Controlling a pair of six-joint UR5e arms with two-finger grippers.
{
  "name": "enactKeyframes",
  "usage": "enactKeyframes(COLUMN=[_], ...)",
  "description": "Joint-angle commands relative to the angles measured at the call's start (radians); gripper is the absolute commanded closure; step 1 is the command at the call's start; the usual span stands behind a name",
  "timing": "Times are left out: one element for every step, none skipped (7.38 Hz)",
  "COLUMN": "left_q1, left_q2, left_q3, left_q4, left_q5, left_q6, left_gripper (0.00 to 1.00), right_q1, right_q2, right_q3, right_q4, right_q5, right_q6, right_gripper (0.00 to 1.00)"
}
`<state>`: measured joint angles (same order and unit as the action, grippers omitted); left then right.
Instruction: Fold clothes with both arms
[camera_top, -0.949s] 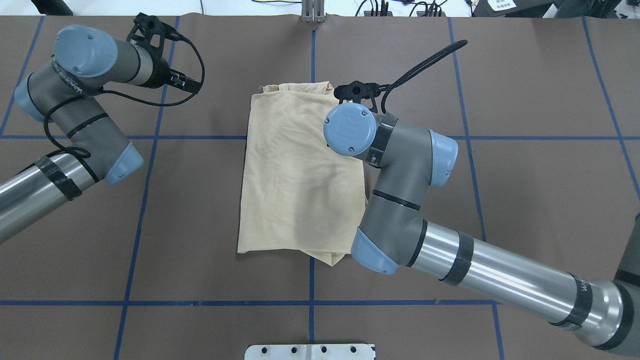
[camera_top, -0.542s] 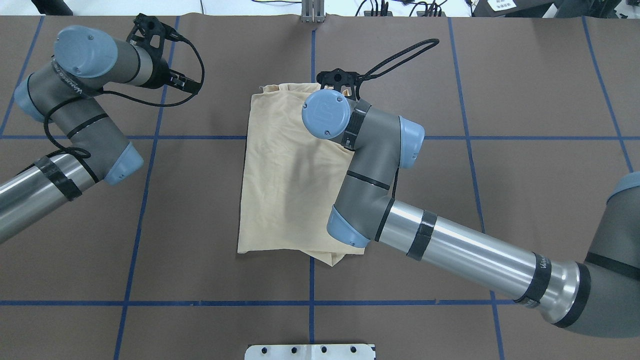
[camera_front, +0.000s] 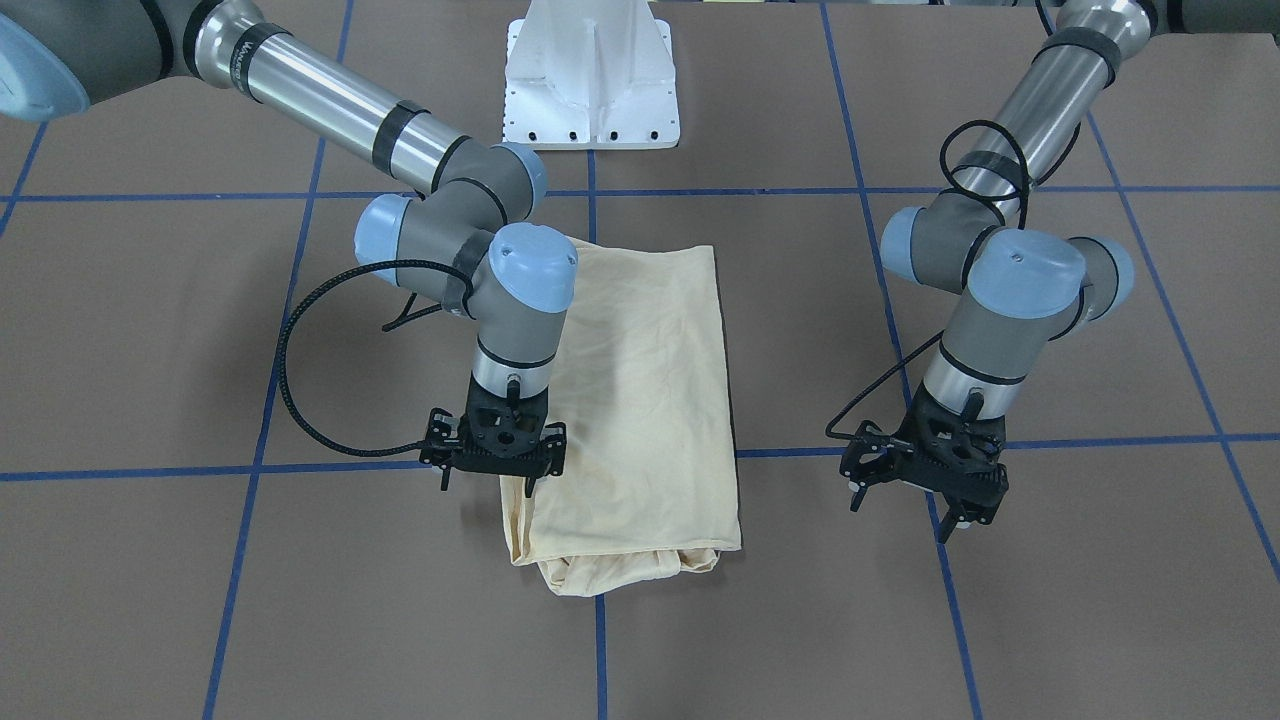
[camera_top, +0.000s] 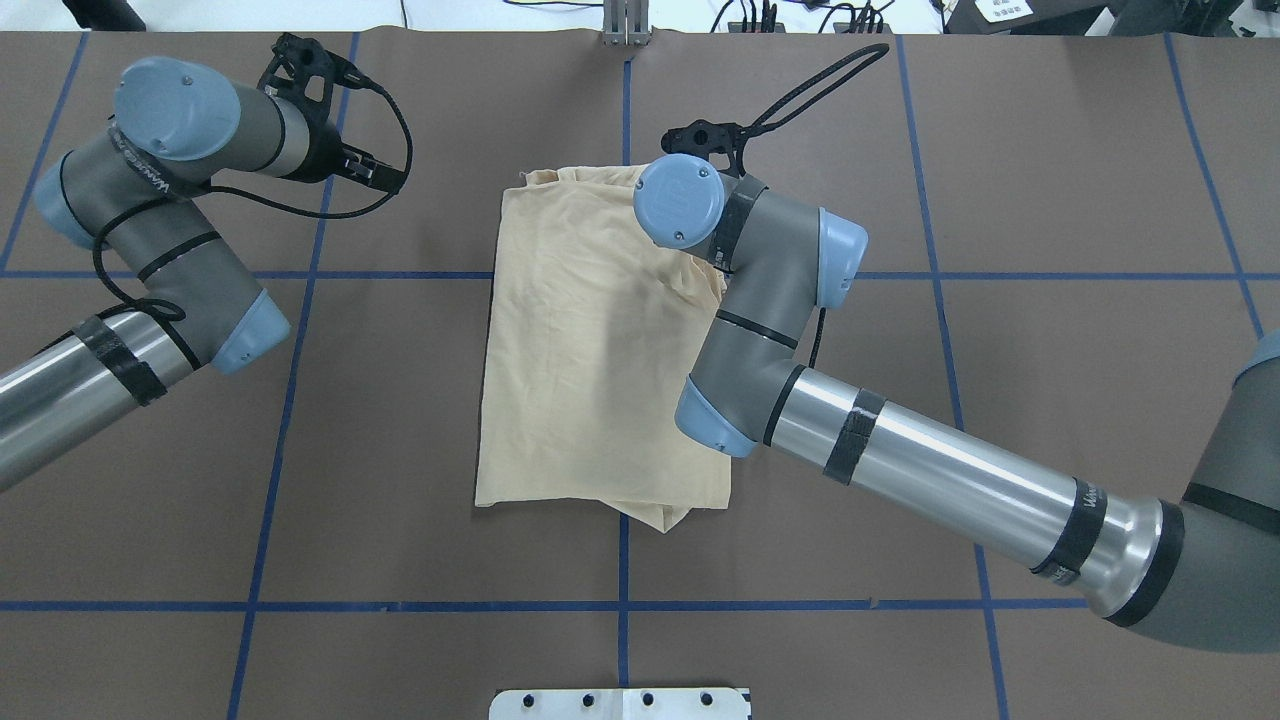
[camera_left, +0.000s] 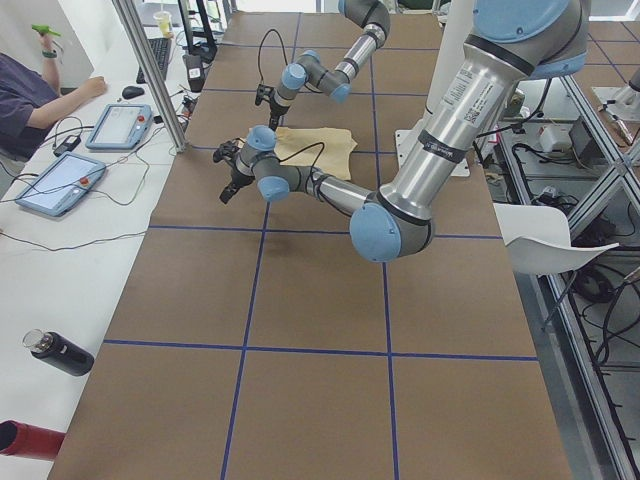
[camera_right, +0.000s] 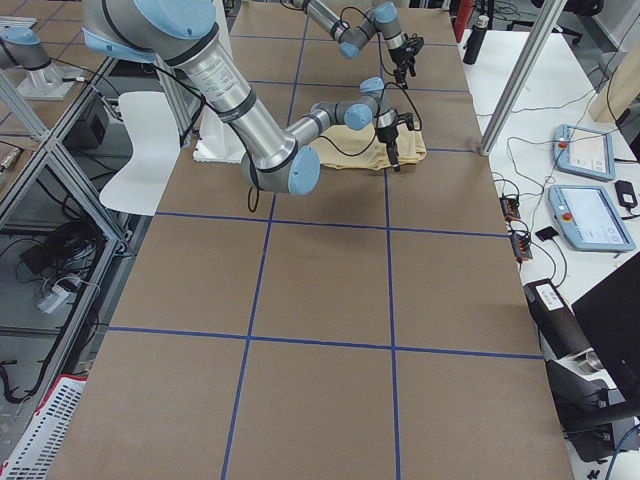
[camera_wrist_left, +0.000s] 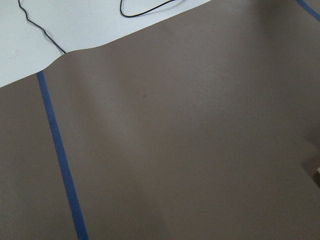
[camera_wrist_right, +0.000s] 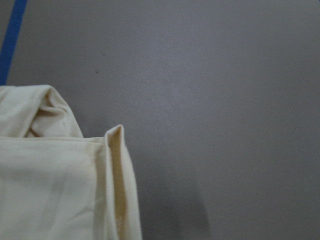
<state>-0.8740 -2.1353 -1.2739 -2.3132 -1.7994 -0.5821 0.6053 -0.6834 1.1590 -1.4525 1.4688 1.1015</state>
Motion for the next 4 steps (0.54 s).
enactKeyframes(left_q1=[0.001, 0.001, 0.001, 0.001], left_q2=[0.000, 0.000, 0.000, 0.000], left_q3=[-0.001, 0.001, -0.004, -0.016], left_q4=[0.000, 0.000, 0.000, 0.001], left_q5=[0.000, 0.000, 0.000, -0.002], left_q6=[0.001, 0.001, 0.001, -0.004], left_gripper=[0.00, 0.00, 0.00, 0.00], right_q1=[0.024, 0.060, 0.089, 0.096], right_q2=[-0.049, -0.086, -0.109, -0.113], right_q3=[0.016, 0.080, 0.134, 0.195], right_q4=[-0.060, -0.065, -0.062, -0.055], right_q5=[0.001, 0.019, 0.081, 0.108], right_q6=[-0.086, -0.156, -0.184, -0.171], right_gripper=[0.00, 0.00, 0.00, 0.00])
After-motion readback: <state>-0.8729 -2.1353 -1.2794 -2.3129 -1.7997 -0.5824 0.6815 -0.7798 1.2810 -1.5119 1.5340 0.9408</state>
